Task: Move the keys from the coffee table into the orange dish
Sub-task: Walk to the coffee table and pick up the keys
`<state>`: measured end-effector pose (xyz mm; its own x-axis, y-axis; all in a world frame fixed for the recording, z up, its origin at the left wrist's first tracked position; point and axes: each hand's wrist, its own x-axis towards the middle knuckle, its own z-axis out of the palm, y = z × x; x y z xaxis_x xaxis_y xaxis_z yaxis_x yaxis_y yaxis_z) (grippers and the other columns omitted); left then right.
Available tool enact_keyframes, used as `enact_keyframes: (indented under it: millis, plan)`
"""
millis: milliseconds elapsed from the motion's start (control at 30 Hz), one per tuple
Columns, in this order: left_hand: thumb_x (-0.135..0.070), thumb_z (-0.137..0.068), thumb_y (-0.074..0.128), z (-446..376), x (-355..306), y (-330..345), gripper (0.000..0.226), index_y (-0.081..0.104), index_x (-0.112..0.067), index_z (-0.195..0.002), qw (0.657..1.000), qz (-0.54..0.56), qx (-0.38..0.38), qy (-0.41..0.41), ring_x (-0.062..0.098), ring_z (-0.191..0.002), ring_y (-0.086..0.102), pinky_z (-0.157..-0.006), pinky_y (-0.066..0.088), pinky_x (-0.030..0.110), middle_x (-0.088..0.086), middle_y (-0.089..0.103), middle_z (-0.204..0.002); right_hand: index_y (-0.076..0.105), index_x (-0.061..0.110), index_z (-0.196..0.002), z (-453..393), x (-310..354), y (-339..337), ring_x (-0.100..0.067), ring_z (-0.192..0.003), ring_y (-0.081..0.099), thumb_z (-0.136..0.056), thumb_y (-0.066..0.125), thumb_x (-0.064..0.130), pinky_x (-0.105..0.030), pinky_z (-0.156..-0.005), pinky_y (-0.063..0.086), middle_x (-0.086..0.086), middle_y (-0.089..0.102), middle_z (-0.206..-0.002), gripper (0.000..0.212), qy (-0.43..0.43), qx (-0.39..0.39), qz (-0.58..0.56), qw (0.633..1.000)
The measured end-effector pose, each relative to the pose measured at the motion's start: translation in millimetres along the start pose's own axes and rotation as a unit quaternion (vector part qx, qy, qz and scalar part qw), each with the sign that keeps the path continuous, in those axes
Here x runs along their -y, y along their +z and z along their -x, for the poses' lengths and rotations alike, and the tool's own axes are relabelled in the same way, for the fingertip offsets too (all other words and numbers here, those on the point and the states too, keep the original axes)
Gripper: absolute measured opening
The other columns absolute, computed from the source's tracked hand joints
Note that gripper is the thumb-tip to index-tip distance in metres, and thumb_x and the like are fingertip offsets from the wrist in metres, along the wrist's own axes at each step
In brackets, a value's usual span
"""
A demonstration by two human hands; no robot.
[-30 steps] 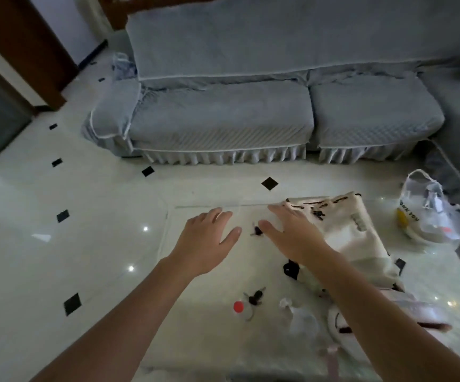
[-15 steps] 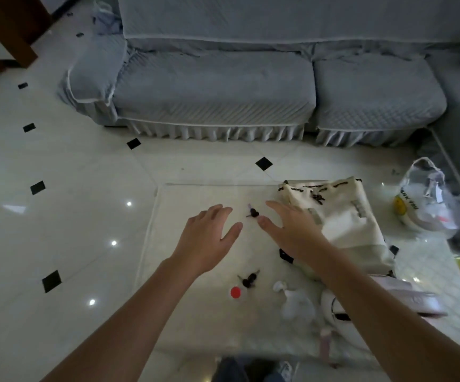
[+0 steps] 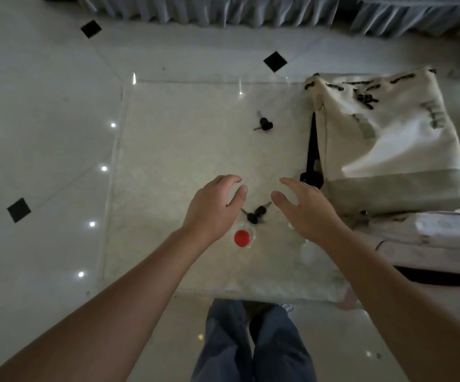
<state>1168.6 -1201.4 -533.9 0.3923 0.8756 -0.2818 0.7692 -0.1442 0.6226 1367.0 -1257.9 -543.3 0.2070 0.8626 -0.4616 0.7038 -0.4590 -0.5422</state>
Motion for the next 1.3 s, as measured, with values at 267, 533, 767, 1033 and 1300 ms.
enact_keyframes:
  millis: [267,533,767,1033,1300]
  plan:
    - [-0.049,-0.097,0.042,-11.7,63.9,52.7,0.044,0.056,-0.022,-0.128,0.999,-0.009,0.029,-0.018,0.012,-0.114,0.058,-0.09,0.045,0.028,-0.005,0.061,-0.129,0.045,0.023,-0.139,-8.7,-32.7,70.4,-0.025,-0.129,0.042,-0.09,0.042,0.056,-0.046,-0.104,0.034,-0.001,0.05,-0.141,0.059,0.018,0.017,-0.02,0.999]
    - [-0.044,-0.094,0.052,-36.9,76.3,64.3,0.044,0.054,-0.017,-0.129,0.99,-0.096,0.094,0.05,0.021,-0.114,0.057,-0.091,0.047,0.038,0.004,0.06,-0.129,0.046,0.025,-0.137,-19.8,-34.0,74.6,-0.023,-0.125,0.046,-0.091,0.045,0.052,-0.039,-0.098,0.038,0.0,0.052,-0.139,0.053,0.037,-0.003,-0.039,0.999]
    - [-0.045,-0.089,0.059,-68.7,83.7,104.0,0.044,0.057,-0.018,-0.125,0.959,-0.18,0.177,0.132,0.023,-0.109,0.057,-0.085,0.044,0.035,0.004,0.062,-0.119,0.044,0.026,-0.138,-41.5,-42.3,79.5,-0.019,-0.129,0.042,-0.092,0.043,0.052,-0.034,-0.096,0.035,0.002,0.049,-0.142,0.053,0.039,-0.016,-0.042,0.998]
    - [-0.053,-0.08,0.068,-95.7,96.4,135.3,0.047,0.06,-0.017,-0.109,0.931,-0.218,0.227,0.187,0.02,-0.094,0.054,-0.072,0.045,0.034,0.002,0.06,-0.102,0.045,0.024,-0.138,-54.7,-53.9,91.4,-0.019,-0.129,0.041,-0.092,0.041,0.051,-0.041,-0.1,0.038,0.002,0.049,-0.141,0.054,0.037,-0.02,-0.048,0.998]
    - [-0.064,-0.077,0.062,-112.7,78.1,150.9,0.054,0.063,-0.021,-0.11,0.894,-0.267,0.269,0.239,0.022,-0.096,0.06,-0.074,0.051,0.039,0.001,0.063,-0.101,0.047,0.023,-0.137,-61.5,-64.1,97.3,-0.02,-0.128,0.042,-0.093,0.045,0.045,-0.035,-0.098,0.035,-0.001,0.051,-0.139,0.049,0.053,-0.035,-0.064,0.996]
